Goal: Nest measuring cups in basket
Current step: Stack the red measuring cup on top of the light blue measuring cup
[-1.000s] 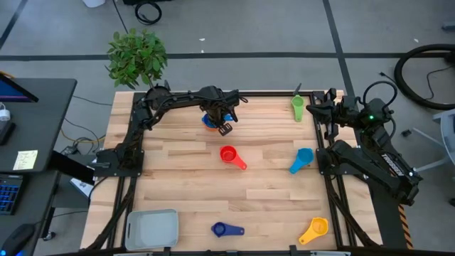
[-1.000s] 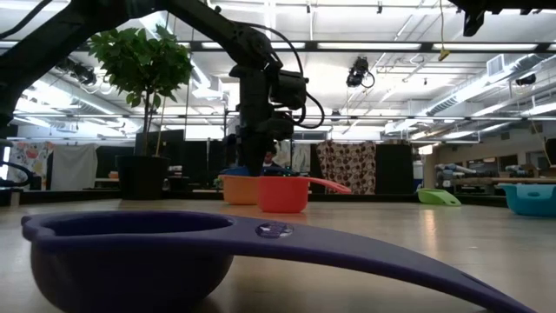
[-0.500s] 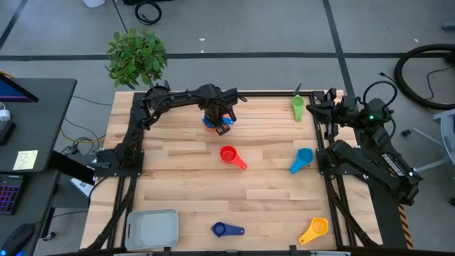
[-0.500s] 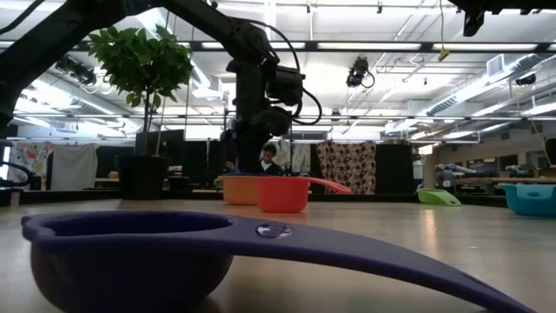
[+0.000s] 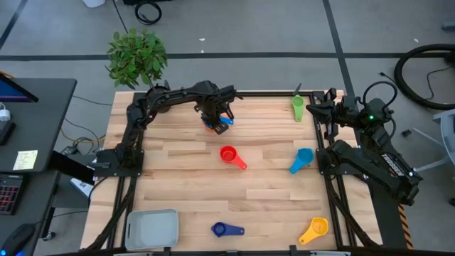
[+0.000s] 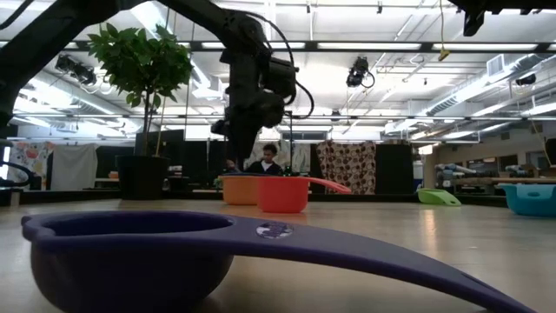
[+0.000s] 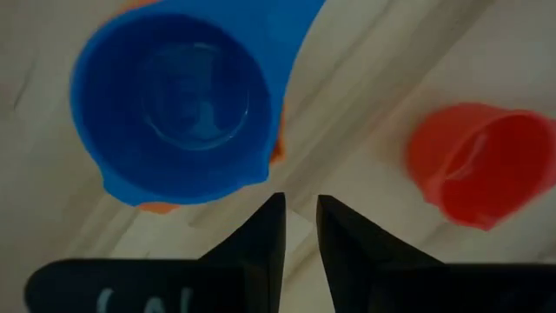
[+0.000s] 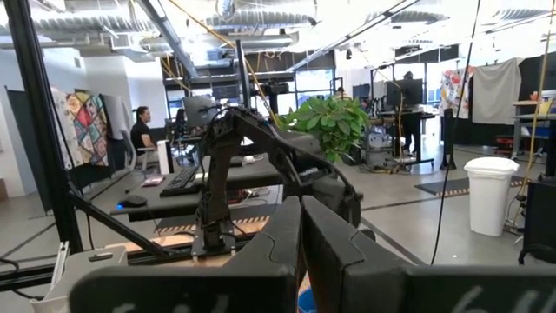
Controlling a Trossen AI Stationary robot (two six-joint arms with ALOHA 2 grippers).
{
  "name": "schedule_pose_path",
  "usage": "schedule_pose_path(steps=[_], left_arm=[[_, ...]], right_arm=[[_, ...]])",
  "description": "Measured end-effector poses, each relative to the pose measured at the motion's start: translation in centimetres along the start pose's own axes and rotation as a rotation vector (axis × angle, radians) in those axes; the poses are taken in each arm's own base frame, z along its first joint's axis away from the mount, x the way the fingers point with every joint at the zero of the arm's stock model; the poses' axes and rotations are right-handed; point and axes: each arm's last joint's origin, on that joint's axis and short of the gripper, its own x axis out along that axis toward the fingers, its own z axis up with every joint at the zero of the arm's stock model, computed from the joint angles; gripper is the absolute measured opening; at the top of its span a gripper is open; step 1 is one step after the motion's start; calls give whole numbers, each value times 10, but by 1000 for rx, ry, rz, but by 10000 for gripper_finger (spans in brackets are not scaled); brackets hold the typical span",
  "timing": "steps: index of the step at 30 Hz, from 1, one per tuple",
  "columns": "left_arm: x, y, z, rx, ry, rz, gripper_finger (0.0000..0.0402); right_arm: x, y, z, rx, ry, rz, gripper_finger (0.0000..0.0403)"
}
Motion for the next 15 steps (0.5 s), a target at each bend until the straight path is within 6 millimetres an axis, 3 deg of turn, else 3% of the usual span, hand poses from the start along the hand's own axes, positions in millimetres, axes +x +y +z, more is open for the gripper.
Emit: schedule_pose_path(steps=[6,15], left_arm=[[-36,-4,-11,21,-100,-23,73],[-114,-11,-34,44,-437,-99,73]], right_arm=[[0,-1,0,-6,-5,-25,20],[0,-1,0,-37,-6,-33,20]])
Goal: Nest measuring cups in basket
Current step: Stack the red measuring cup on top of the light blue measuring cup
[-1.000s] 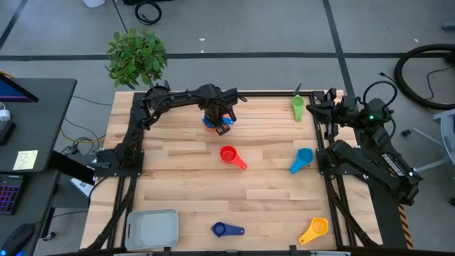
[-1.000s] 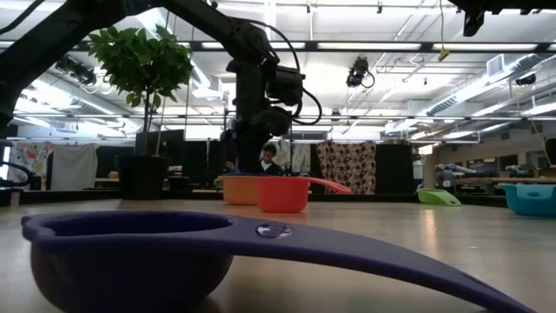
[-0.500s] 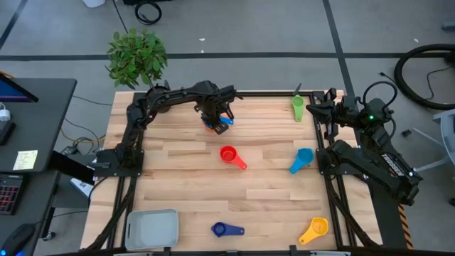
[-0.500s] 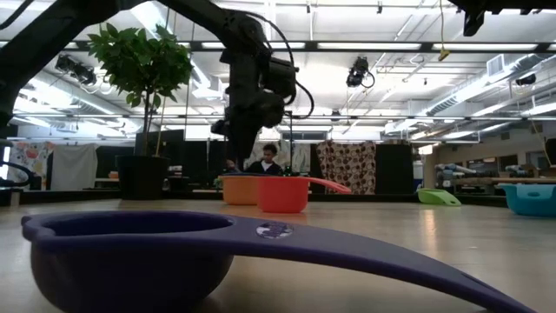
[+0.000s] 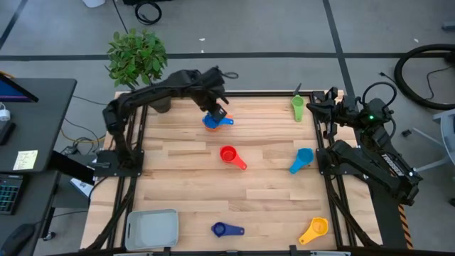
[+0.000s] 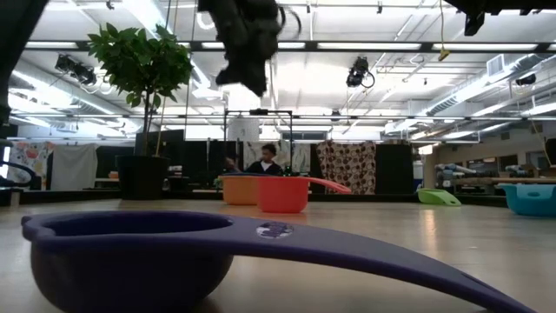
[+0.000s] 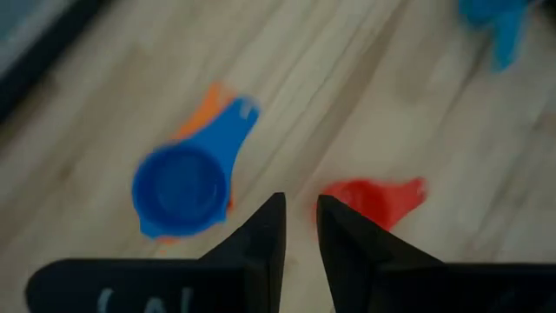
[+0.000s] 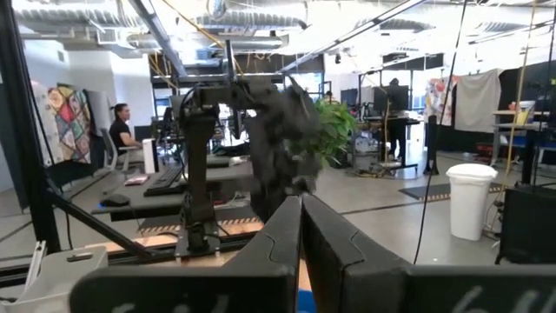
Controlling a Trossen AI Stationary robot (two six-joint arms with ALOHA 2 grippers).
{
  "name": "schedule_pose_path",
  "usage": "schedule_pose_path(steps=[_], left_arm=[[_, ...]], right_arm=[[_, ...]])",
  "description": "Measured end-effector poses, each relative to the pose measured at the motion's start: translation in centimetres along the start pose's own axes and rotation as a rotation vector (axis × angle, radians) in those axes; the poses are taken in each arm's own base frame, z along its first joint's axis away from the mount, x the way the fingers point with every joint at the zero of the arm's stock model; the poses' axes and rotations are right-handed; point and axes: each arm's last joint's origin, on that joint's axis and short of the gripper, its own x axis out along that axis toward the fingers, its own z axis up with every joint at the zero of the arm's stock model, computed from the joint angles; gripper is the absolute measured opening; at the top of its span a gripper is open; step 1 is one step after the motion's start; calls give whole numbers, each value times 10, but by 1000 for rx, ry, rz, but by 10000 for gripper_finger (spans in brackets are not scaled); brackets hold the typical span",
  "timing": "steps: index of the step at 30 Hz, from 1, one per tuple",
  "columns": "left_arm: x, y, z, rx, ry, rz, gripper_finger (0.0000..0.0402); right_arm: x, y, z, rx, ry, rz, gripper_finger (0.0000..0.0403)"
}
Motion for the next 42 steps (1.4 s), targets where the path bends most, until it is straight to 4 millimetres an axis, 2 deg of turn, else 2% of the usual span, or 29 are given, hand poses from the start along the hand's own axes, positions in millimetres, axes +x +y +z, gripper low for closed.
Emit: schedule_pose_path(steps=[4,10,15,19,24,32,38,42], left_arm=[[-42,-6,-1,47,-158,-24,73],[-103,-14,-16,85,-328,-65,73],[-141,-21,-34,119,-417,-100,73],[-164,-28,-48,145,-470,-126,73],[-178,-34,-62,157,-490,-108,73],[-181,-38,-79,162,-433,-12,73],[-180,-39,-82,168,-406,11,73],[-184,-39,-86,194,-408,9,73]], right_arm=[[1,0,-1,24,10,8,20],[5,-3,-4,60,44,40,20],[12,-8,-7,48,70,58,20],[18,-12,-7,6,69,71,20],[28,-18,-5,17,87,82,20],[53,-19,27,-34,108,178,20],[78,-16,46,-46,226,251,20],[100,-13,50,-30,327,244,20]])
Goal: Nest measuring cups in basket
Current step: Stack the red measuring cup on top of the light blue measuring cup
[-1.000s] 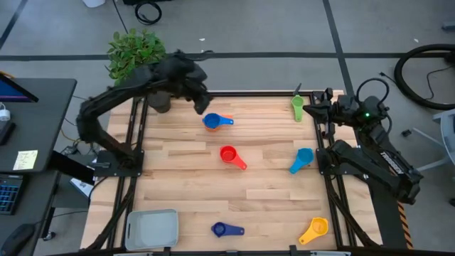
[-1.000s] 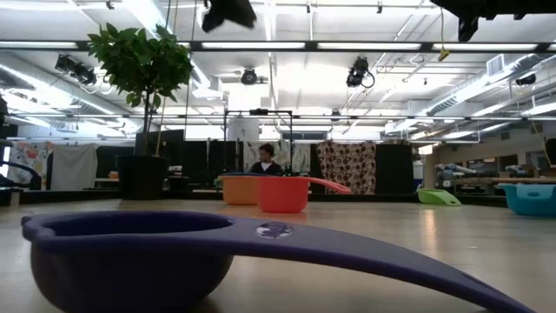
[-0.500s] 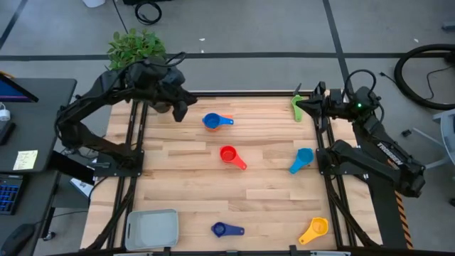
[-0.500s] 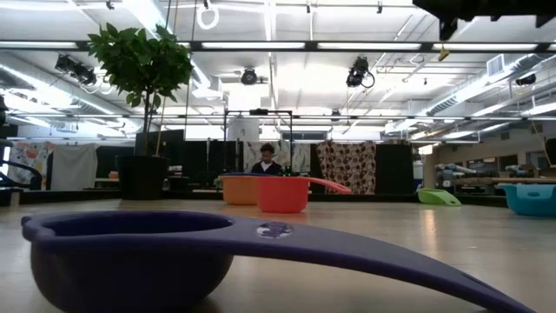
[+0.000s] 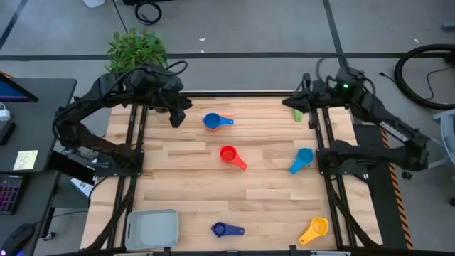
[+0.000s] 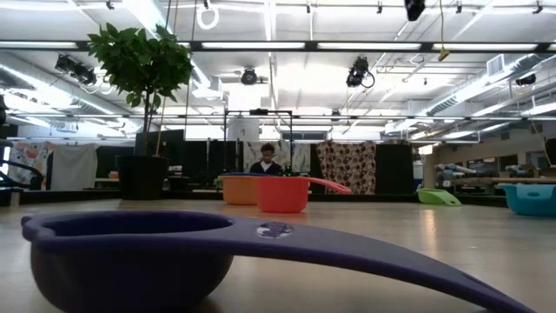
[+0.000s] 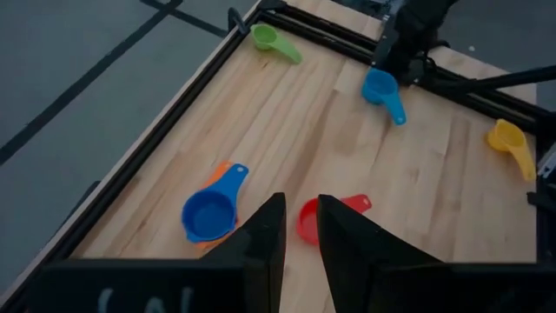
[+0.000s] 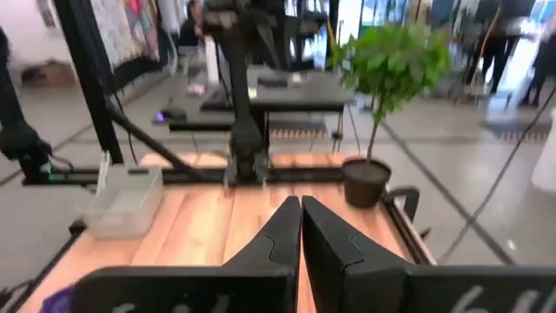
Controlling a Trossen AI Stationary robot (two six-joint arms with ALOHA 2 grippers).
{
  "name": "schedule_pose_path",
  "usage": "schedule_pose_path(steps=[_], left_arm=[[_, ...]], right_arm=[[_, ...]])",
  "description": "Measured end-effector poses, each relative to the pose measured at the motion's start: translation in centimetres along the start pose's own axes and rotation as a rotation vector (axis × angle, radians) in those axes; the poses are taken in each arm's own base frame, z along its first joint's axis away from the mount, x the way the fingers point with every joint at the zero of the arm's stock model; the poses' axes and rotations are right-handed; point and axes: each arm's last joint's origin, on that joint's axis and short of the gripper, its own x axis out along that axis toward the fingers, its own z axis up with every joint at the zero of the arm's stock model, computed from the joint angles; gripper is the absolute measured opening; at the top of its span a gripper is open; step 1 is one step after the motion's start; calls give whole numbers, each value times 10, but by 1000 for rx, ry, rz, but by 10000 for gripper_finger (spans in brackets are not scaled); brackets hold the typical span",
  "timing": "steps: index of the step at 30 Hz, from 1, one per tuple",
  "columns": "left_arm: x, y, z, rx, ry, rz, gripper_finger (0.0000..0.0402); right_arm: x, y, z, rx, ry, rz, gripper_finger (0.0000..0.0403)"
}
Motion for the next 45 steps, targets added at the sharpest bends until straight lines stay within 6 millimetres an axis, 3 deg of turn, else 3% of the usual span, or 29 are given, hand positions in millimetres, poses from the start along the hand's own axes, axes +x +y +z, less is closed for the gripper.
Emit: schedule_pose_path(steps=[6,12,16,28,38,45], left_arm=[[-21,2,-4,2,-41,-8,73],[-49,6,-14,13,-76,-13,73],[-65,9,-20,11,-109,-18,73],[-104,16,-41,47,-158,-24,73],[-115,18,-47,73,-177,-24,73],[-115,18,-48,90,-164,-21,73]], right_arm=[[39,3,6,41,172,51,20],[77,16,18,14,181,171,20],[99,23,14,9,240,145,20],[159,32,-21,109,404,123,6],[200,26,-62,402,560,81,22],[223,22,-91,474,651,44,51]])
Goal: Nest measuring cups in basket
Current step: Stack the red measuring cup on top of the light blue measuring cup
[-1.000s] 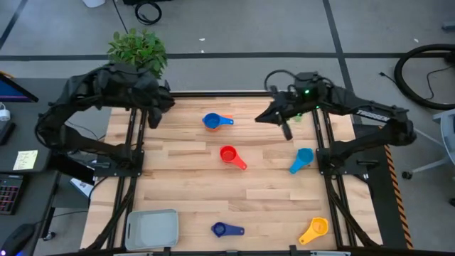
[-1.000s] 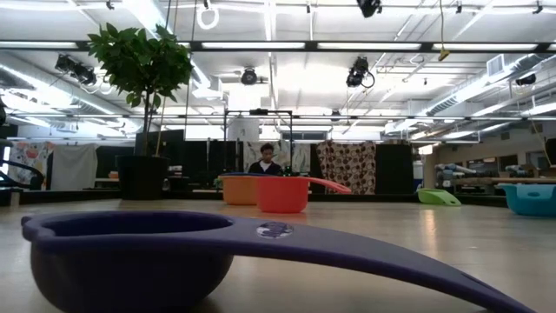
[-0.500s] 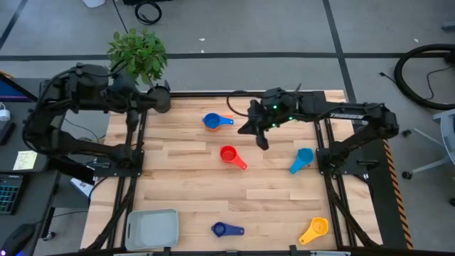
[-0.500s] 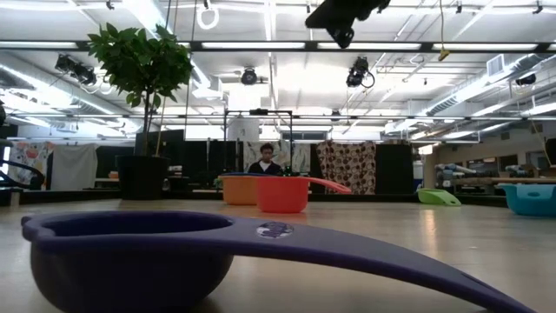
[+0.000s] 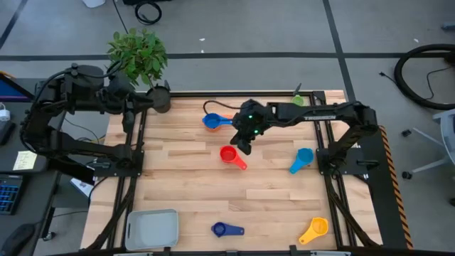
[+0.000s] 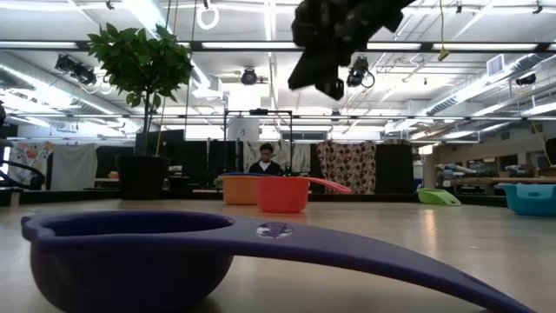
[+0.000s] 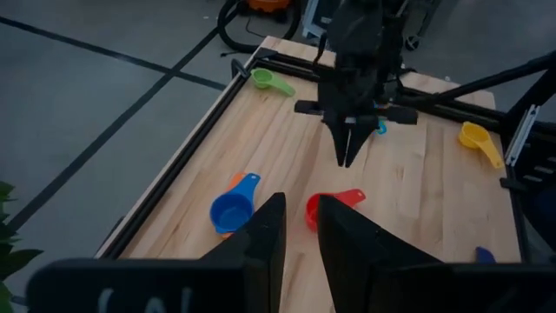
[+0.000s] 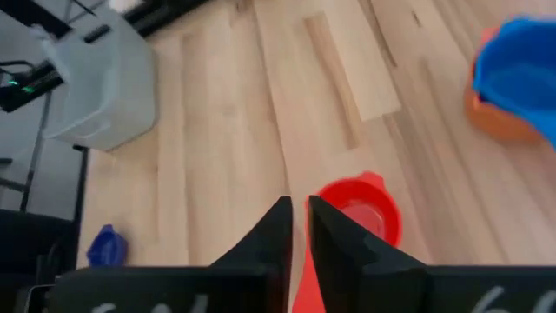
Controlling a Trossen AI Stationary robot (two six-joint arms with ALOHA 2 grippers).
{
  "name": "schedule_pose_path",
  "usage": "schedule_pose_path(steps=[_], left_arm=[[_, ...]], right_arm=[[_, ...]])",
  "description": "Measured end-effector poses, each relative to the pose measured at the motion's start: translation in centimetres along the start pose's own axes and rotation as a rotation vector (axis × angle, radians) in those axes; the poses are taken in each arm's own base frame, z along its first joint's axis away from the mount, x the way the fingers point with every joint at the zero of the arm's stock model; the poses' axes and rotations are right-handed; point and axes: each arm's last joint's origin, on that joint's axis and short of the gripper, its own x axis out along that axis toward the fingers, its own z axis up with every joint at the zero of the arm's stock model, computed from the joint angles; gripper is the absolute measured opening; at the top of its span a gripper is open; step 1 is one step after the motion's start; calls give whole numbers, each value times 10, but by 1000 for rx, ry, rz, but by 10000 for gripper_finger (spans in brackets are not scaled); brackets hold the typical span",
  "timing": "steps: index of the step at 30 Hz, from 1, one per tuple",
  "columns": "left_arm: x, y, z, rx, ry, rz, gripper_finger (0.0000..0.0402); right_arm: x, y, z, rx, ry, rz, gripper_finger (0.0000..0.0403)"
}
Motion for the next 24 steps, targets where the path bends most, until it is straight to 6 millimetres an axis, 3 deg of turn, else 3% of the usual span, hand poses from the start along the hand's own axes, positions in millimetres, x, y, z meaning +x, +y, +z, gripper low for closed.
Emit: schedule_pose_path(steps=[10,24], left_arm=[[0,0,-3,9,30,2,73],[0,0,-4,13,37,2,73]], right_arm=[[34,-20,-9,153,83,-58,124],[38,-37,-10,108,97,-159,126]])
